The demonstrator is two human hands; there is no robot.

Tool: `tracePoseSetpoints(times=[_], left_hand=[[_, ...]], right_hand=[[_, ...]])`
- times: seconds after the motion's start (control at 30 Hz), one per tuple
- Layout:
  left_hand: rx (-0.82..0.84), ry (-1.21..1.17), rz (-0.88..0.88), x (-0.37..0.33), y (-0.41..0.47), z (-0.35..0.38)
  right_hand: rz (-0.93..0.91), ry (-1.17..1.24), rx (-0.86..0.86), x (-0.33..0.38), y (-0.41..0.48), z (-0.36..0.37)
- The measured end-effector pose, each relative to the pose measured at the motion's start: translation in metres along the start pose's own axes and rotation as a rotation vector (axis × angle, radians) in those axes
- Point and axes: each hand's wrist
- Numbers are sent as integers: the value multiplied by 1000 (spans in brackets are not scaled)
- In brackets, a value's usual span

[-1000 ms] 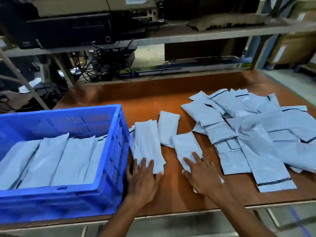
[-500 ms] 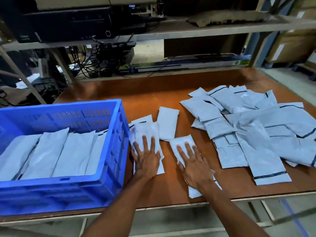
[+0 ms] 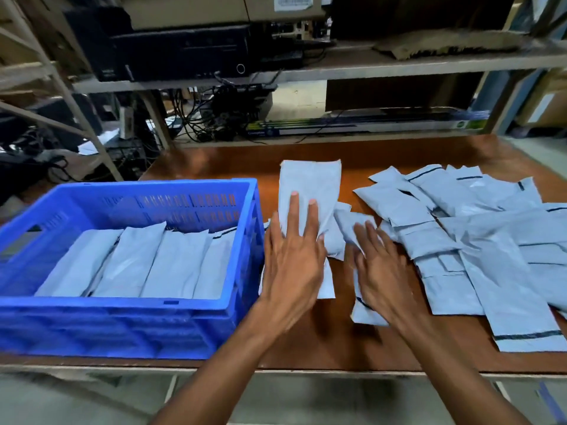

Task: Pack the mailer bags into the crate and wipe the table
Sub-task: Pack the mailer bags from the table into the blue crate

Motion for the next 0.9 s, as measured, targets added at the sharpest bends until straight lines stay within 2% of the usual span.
tracePoseSetpoints(times=[0.13, 0.23, 0.33, 0.4, 0.5, 0.57, 0.63, 0.7, 0.8, 0.9], left_hand=[[-166, -15, 44, 32, 30, -101], [-181, 41, -59, 101, 45, -142], [-15, 133, -234, 178, 43, -147], [158, 170, -324, 221, 34, -137], [442, 265, -284, 273, 26, -108], [538, 343, -277, 298, 31, -86], [595, 389, -238, 292, 36, -82], [646, 343, -264, 278, 39, -84], [850, 335, -315, 271, 48, -83], [992, 409, -215, 286, 55, -75]], right_hand=[[-200, 293, -358, 85, 52, -60], [-312, 401, -420, 163, 71, -84], [-390, 485, -260, 232, 81, -66], [-434, 431, -147, 268, 87, -29], [-361, 214, 31, 297, 92, 27], [-267, 48, 125, 303, 93, 46], [-240, -121, 200, 301, 96, 56], [-131, -221, 319, 296, 101, 67], [79, -316, 727, 282, 108, 88], [54, -368, 938, 268, 108, 109]])
Point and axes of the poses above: each hand's wrist, its own y-axis towards the middle knuckle, its own z-axis out of the palm, x = y × z, and after that the axes turned 7 degrees about -z, right-handed
